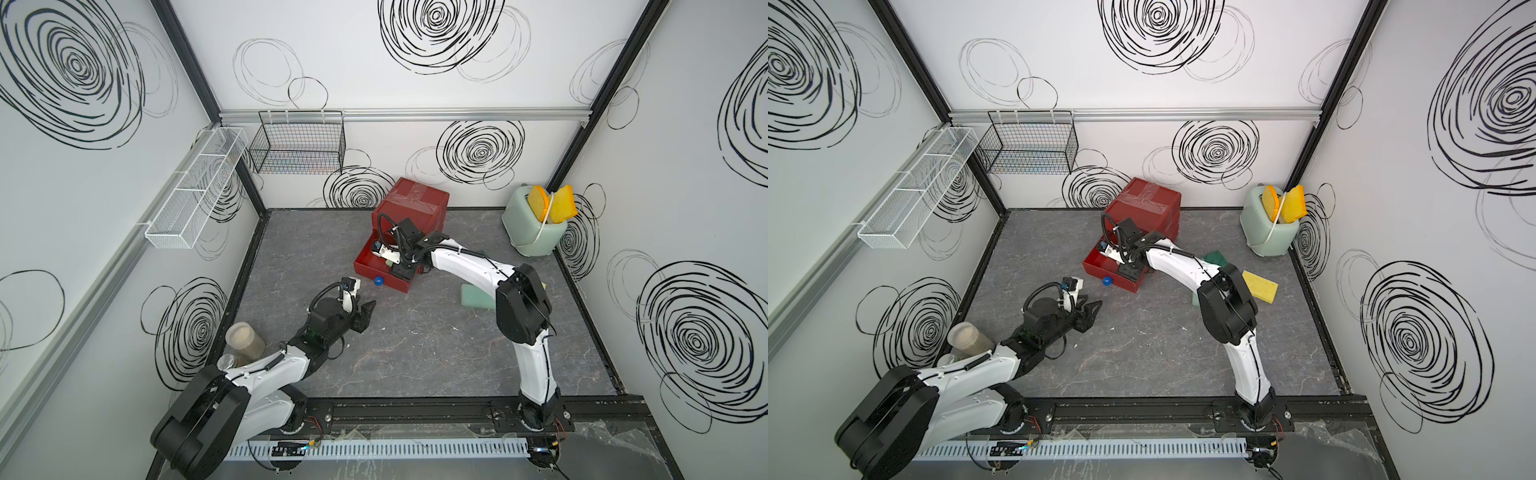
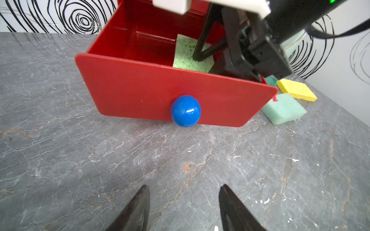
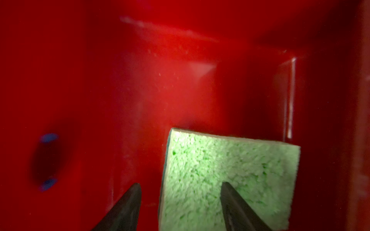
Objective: Take the sponge out of the drawer
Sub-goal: Pick up the sponge from the drawer.
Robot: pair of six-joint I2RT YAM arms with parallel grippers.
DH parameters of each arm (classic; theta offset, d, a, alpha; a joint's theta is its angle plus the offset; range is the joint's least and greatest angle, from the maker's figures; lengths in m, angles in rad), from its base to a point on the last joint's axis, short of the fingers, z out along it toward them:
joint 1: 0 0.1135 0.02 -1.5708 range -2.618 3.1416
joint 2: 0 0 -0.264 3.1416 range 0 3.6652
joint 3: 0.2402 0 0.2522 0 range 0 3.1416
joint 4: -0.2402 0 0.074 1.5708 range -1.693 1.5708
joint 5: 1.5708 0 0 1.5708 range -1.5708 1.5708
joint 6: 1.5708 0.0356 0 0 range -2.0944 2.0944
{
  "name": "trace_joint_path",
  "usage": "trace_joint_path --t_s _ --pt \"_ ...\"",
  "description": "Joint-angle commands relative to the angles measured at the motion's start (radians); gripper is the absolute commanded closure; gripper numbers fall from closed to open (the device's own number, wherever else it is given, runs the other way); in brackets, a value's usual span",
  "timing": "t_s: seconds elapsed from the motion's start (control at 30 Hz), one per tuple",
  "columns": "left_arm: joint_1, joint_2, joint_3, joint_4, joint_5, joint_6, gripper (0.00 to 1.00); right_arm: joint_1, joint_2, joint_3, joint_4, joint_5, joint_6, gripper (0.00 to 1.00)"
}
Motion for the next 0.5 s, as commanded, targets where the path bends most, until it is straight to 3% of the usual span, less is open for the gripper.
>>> trace_joint_path --t_s 0.0,0.1,0.17,0.33,0.47 --pt "0.009 -0.006 -0.006 0.049 0.002 -0.002 0.41 -0.023 0.028 0.011 -0.002 0.023 -0.013 0.39" --pt "0.01 -0.005 -0.006 0.047 0.001 -0.002 0.41 -0.04 0.031 0.004 0.015 0.014 -0.013 0.5" --pt "0.01 -0.008 -0.008 0.046 -0.001 -0.002 0.41 -0.053 0.025 -0.002 0.033 -0.011 -0.004 0.69" --pt "0.01 -0.009 -0.007 0.046 0.0 -0.002 0.41 -0.073 -0.018 -0.013 0.057 -0.069 0.018 0.92" --pt "0.01 -0.01 -0.007 0.046 0.0 -0.003 0.41 -0.074 -0.073 -0.021 0.067 -0.143 0.026 1.0"
